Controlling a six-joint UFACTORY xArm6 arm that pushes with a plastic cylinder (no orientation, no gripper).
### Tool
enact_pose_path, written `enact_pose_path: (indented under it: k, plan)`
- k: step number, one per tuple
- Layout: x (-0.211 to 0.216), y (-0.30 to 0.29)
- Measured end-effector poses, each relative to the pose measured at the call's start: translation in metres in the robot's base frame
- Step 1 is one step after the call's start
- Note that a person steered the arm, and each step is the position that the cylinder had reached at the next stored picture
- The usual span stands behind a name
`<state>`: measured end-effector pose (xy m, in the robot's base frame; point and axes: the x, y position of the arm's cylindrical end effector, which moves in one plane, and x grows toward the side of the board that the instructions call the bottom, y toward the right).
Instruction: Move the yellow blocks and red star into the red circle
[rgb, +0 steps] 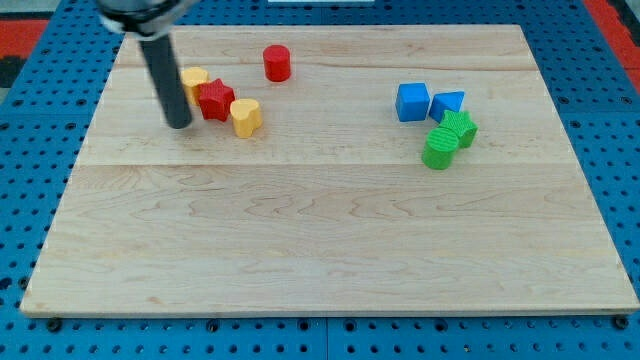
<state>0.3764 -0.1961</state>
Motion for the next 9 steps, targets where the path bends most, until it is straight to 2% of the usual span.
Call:
enact_pose_path:
  k: [1, 2, 3, 4, 5, 6, 7, 8, 9]
  plan:
    - [-0.017, 0.019]
    - [-0.019, 0.099]
    - [-0.013, 0.046]
    - [-0.029, -0.012]
    - [-0.056, 0.070]
    - [-0.028, -0.018]
    - [0.049, 0.001]
    - [0.040, 0.096]
    - [0.014, 0.131]
